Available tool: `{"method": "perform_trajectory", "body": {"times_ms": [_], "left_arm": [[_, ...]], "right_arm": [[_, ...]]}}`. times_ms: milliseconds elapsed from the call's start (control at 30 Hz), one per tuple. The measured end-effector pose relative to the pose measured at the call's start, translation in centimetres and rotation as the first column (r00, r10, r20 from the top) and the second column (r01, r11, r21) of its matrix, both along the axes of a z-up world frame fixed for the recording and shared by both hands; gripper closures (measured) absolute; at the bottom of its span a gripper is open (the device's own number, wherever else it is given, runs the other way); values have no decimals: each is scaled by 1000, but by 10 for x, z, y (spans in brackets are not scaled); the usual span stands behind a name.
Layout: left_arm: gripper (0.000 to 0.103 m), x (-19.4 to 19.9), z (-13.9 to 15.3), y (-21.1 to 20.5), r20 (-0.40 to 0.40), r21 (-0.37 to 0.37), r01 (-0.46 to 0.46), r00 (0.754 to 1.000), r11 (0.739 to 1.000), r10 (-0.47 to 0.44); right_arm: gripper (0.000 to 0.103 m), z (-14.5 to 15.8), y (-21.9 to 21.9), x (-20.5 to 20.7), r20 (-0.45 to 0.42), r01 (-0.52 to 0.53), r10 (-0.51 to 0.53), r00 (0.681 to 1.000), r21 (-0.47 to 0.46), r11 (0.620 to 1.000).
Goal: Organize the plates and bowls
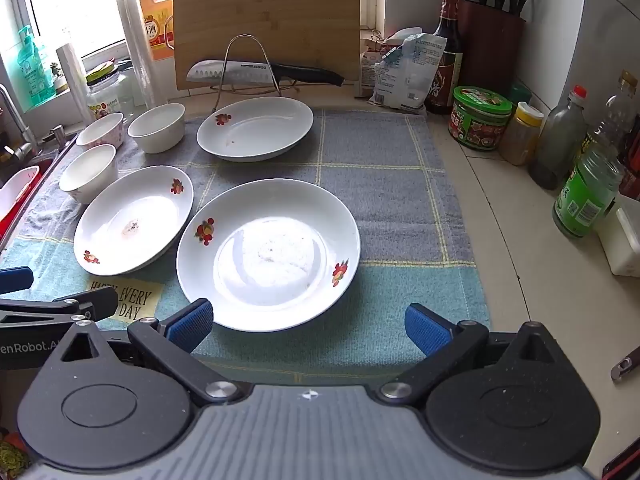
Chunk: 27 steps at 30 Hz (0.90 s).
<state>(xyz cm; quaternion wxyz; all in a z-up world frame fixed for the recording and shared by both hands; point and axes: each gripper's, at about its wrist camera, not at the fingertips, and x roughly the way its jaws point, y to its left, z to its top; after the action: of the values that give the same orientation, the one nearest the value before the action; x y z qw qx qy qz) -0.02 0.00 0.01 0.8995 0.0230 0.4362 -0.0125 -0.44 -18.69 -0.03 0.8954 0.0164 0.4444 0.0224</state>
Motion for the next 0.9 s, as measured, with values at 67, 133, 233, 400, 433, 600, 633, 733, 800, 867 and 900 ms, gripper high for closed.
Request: {"method": "perform_trajectory", "body": {"times_ms": [67, 133, 233, 400, 433, 600, 633, 733, 800, 867, 900], "left_arm": [[1, 0, 0, 0, -3, -2, 0, 1000, 1000, 0], [1, 0, 0, 0, -2, -3, 1, 1000, 1000, -1], [1, 0, 0, 0, -3, -5, 6, 1000, 1000, -6], [1, -2, -1, -1, 2, -4, 14, 1000, 1000, -14], [1, -2, -1, -1, 2, -4, 14, 1000, 1000, -14], [1, -1, 2, -1, 3, -7, 11, 1000, 1000, -11], [1, -1, 2, -1, 2, -8, 10, 1000, 1000, -10], [1, -1, 2, -1, 3, -8, 11, 1000, 1000, -11], [1, -1, 2, 0, 4, -8, 11, 1000, 1000, -11], [1, -1, 2, -1, 3, -8, 11, 1000, 1000, -11], [1, -1, 2, 0, 4, -8, 11, 1000, 1000, -11]], "right_arm": [[0, 0, 0, 0, -8, -2, 2, 1000, 4, 1000], [0, 0, 1, 0, -4, -3, 3, 1000, 3, 1000], [0, 0, 1, -1, 0, -3, 3, 1000, 1, 1000], [0, 0, 3, -4, 3, -3, 3, 1000, -4, 1000], [0, -1, 3, -5, 3, -3, 3, 1000, -4, 1000], [0, 2, 4, -2, 5, -6, 6, 1000, -3, 1000], [0, 2, 3, -3, 7, -7, 7, 1000, -2, 1000], [0, 2, 3, -6, 14, -6, 6, 1000, -6, 1000], [0, 3, 3, -6, 15, -6, 6, 1000, -7, 1000], [0, 3, 3, -6, 15, -7, 7, 1000, -7, 1000], [0, 3, 3, -5, 14, -7, 7, 1000, -7, 1000]]}}
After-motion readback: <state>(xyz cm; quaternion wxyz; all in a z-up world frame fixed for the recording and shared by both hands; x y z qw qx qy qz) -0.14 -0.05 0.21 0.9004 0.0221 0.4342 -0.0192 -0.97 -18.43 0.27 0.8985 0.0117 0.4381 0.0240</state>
